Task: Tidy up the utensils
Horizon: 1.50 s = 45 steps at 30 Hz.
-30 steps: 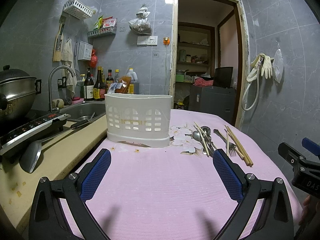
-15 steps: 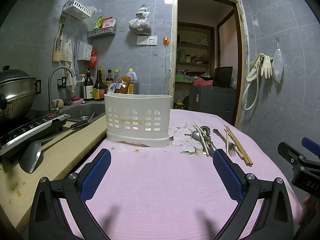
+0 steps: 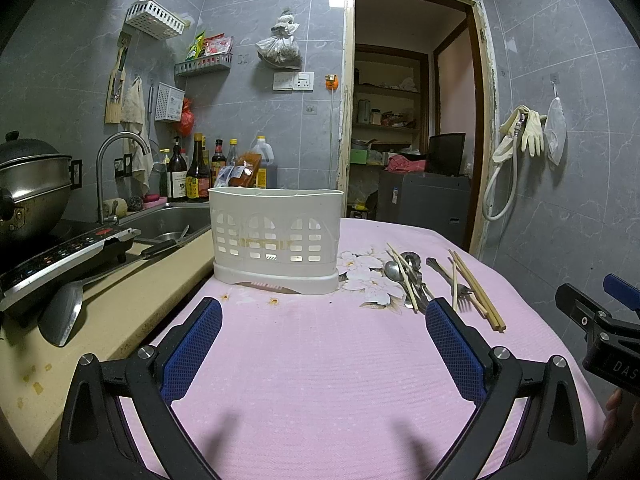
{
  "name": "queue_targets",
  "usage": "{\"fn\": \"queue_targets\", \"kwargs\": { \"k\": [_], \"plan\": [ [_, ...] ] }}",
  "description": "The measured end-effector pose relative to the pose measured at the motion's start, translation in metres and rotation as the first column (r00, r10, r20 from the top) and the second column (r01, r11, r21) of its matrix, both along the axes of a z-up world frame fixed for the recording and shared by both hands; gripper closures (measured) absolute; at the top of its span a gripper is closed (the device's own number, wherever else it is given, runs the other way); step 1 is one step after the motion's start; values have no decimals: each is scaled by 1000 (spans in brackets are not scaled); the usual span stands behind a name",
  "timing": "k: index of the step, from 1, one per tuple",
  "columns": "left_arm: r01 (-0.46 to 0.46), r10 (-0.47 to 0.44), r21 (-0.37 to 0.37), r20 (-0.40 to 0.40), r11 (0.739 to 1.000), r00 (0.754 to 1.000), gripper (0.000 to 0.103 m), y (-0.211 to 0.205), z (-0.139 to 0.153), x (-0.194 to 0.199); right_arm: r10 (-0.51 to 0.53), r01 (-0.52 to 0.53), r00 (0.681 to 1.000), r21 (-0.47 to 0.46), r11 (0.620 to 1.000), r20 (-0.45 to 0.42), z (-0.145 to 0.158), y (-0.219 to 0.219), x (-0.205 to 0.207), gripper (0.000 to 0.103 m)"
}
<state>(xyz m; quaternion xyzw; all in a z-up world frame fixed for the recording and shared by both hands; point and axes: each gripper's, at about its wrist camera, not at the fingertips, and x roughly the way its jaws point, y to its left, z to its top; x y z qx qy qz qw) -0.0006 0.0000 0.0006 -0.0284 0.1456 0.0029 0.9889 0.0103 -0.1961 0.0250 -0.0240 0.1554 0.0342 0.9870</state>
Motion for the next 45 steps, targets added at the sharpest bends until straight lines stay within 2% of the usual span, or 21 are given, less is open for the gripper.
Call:
{"fn": "queue_targets", "kwargs": {
  "k": [38, 43, 45],
  "plan": [
    [-1, 1, -12, 5, 1000, 1000, 3, 0, 5, 0, -17, 17, 1000, -5, 1000, -2, -1, 0, 2, 0],
    [22, -22, -3, 13, 1000, 1000, 3, 4, 15, 18, 19, -19, 999, 7, 1000, 40, 8, -7, 8, 0],
    [39, -39, -2, 4, 999, 999, 3, 6, 21, 30, 18, -17, 998, -15, 1000, 54, 15, -9, 16, 0]
  ]
}}
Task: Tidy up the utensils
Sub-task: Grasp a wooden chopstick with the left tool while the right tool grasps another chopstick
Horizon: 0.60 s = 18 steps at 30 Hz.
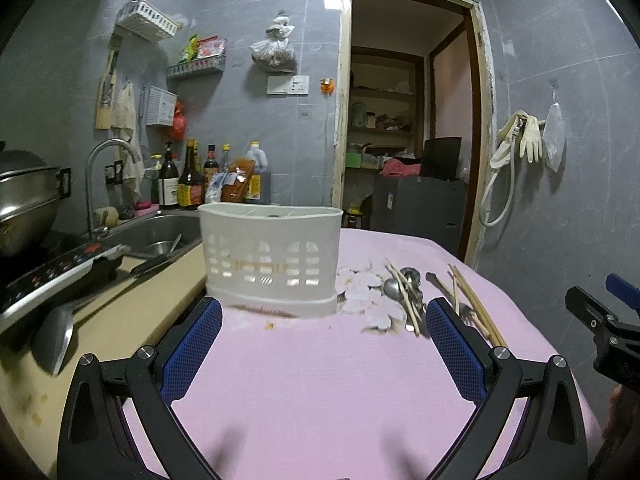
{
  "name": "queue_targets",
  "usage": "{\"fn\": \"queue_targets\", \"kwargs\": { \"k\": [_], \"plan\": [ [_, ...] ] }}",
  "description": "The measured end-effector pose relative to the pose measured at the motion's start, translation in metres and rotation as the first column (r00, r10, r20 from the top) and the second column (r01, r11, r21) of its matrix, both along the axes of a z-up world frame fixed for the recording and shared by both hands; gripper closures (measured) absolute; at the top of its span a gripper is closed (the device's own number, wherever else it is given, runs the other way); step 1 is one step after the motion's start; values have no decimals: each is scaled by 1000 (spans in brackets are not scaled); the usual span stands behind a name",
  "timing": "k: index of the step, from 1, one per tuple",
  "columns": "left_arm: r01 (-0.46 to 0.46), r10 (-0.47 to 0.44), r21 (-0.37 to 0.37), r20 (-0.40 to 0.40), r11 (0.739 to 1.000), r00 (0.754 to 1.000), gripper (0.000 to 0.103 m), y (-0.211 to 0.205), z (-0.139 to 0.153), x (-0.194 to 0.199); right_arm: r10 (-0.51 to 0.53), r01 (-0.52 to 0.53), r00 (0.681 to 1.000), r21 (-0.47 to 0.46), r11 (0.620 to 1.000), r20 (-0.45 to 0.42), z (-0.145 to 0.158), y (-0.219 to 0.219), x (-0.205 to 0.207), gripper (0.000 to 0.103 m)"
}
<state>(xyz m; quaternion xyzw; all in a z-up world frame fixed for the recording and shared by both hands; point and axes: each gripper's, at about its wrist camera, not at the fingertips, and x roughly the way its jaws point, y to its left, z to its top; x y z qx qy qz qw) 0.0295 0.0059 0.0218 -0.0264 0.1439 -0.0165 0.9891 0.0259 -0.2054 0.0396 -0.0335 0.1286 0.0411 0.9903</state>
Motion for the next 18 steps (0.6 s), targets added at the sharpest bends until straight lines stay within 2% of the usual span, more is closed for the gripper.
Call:
{"fn": "queue_targets", "kwargs": {
  "k": [2, 5, 12, 15, 18],
  "plan": [
    [24, -24, -5, -14, 1000, 1000, 3, 0, 5, 11, 0, 1, 1000, -16, 1000, 9, 6, -3, 11, 0],
    [64, -65, -20, -59, 998, 996, 3, -2, 11, 30, -6, 5, 1000, -13, 1000, -26, 11, -11, 32, 0],
    [148, -146, 5, -147, 989, 978, 3, -20, 17, 77, -37, 38, 983, 1, 999, -181, 12, -35, 91, 0],
    [176, -175, -12, -185, 984, 967, 3, -24, 18, 96, -19, 26, 967, 23, 999, -255, 10, -42, 115, 0],
    [209, -212, -40, -250, 977, 945, 4, -30, 13, 121, 14, -4, 953, 35, 999, -302, 6, -45, 135, 0]
  ]
}}
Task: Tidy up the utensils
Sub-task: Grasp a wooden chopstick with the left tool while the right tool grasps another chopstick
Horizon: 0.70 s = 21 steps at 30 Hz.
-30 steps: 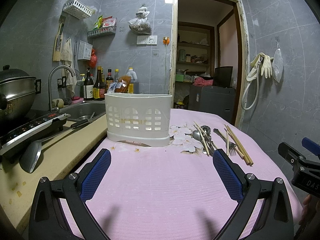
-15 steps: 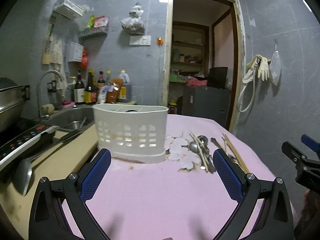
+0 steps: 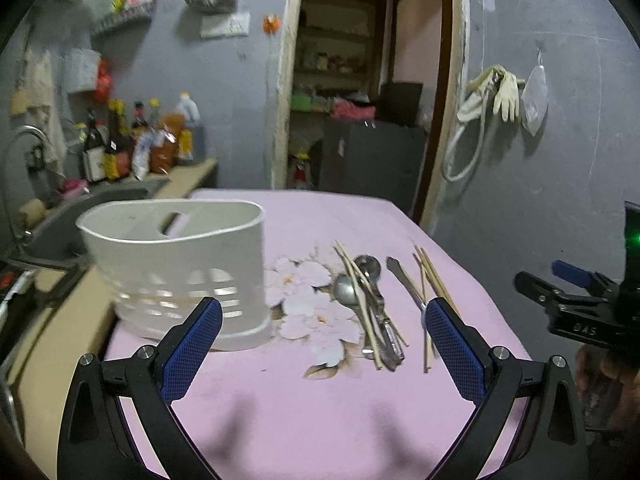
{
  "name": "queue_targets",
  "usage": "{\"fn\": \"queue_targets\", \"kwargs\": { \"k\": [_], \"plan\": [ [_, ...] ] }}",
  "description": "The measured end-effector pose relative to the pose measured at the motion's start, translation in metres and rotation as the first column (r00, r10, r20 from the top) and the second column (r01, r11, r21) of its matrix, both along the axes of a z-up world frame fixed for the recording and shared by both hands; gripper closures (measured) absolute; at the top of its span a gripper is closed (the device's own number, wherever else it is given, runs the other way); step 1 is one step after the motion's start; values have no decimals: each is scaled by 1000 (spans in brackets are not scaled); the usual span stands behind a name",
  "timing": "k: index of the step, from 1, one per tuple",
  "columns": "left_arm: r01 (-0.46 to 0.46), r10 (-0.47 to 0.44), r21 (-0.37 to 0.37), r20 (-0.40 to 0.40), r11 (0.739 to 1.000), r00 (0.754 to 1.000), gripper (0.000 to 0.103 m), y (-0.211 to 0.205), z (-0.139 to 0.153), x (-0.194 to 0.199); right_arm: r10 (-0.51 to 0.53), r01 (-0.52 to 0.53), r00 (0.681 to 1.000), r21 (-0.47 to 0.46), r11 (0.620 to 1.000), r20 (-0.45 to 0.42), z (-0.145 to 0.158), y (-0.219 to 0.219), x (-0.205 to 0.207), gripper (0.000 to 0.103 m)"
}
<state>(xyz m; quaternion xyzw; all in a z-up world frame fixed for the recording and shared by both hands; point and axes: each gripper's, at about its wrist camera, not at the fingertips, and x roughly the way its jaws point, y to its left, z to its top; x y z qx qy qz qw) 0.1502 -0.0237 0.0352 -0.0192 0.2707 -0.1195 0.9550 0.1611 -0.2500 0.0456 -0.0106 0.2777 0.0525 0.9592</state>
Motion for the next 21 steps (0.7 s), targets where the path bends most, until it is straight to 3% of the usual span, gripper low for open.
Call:
{"fn": "queue_targets", "kwargs": {
  "k": [5, 8, 12, 16, 21],
  "plan": [
    [38, -36, 21, -60, 999, 998, 7, -11, -9, 28, 52, -50, 996, 21, 999, -75, -9, -1, 27, 17],
    [67, -65, 21, -102, 998, 993, 15, -18, -16, 47, 79, -73, 989, 52, 996, -124, -16, -3, 45, 26],
    [111, -106, 25, -159, 993, 982, 33, -30, -27, 74, 92, -80, 979, 73, 994, -183, -25, -7, 64, 36],
    [166, -159, 15, -216, 986, 963, 62, -38, -37, 98, 103, -81, 967, 103, 991, -232, -32, -9, 83, 53],
    [191, -197, -50, -325, 980, 925, 80, -38, -53, 131, 116, -88, 952, 111, 990, -283, -42, -5, 100, 72]
  ]
}}
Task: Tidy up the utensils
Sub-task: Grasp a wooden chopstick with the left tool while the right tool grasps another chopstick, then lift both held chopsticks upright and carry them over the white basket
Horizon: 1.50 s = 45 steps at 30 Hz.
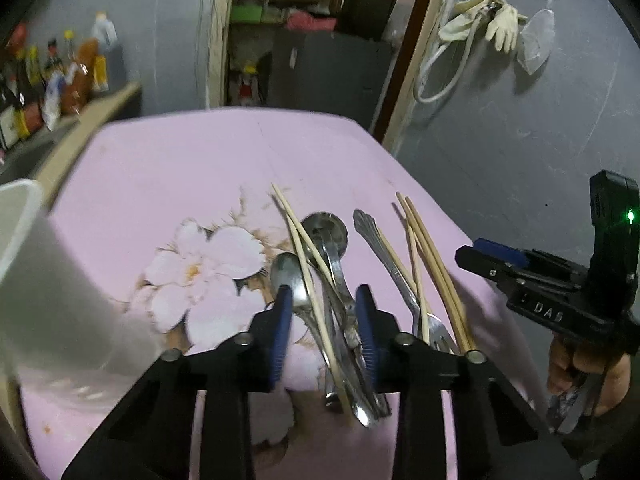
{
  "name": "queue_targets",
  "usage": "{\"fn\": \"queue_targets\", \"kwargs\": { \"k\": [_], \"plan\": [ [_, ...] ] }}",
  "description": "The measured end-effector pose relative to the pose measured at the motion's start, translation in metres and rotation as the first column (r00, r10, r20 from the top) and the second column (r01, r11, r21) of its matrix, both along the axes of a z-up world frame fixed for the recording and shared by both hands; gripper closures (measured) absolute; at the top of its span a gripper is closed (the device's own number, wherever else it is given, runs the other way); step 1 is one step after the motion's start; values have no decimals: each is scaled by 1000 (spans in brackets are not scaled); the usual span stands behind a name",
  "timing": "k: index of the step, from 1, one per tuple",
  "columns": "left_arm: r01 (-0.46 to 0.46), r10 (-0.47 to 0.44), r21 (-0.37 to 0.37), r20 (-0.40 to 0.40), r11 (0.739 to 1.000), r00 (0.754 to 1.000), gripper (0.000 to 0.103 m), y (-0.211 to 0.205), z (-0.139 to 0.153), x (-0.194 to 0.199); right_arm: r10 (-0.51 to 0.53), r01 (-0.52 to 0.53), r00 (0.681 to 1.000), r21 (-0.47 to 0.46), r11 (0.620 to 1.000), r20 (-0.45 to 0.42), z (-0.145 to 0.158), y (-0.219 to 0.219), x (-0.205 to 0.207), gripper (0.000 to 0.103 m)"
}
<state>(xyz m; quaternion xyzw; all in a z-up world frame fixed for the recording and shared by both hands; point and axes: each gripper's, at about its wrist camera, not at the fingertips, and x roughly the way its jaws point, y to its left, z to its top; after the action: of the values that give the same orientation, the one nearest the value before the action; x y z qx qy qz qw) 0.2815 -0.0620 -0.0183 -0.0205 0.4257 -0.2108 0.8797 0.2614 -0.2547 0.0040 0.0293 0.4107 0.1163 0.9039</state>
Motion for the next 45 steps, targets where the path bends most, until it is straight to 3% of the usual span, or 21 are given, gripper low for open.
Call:
{"fn": "queue_targets", "kwargs": {
  "k": [3, 7, 14, 30, 33, 41, 45],
  "plan": [
    [-2, 0, -24, -61, 1000, 998, 88, 3, -8, 15, 1, -1, 999, 12, 1000, -35, -6, 1, 9, 80],
    [0, -2, -21, -103, 1000, 995, 89, 1, -14, 24, -8, 11, 997, 37, 999, -79, -13, -2, 22, 86],
    [-18, 16, -10, -172, 1000, 985, 89, 9, -23, 38, -12, 19, 995, 67, 998, -103, -14, -5, 34, 88],
    [-18, 18, 6, -252, 1000, 968, 89, 2, -22, 53, 52, -46, 988, 45, 998, -146, -18, 14, 42, 88],
    [-29, 32, 16, -267, 999, 963, 98, 4, -21, 52, 35, -31, 985, 24, 999, -169, -20, 19, 48, 88],
    [-39, 38, 2, -261, 999, 965, 101, 8, -19, 38, 29, -42, 967, -46, 998, -254, -18, 30, 58, 87],
    [-45, 40, -13, -253, 999, 967, 101, 14, -15, 24, 1, 1, 953, 7, 1000, -302, -15, 21, 56, 98]
  ]
}}
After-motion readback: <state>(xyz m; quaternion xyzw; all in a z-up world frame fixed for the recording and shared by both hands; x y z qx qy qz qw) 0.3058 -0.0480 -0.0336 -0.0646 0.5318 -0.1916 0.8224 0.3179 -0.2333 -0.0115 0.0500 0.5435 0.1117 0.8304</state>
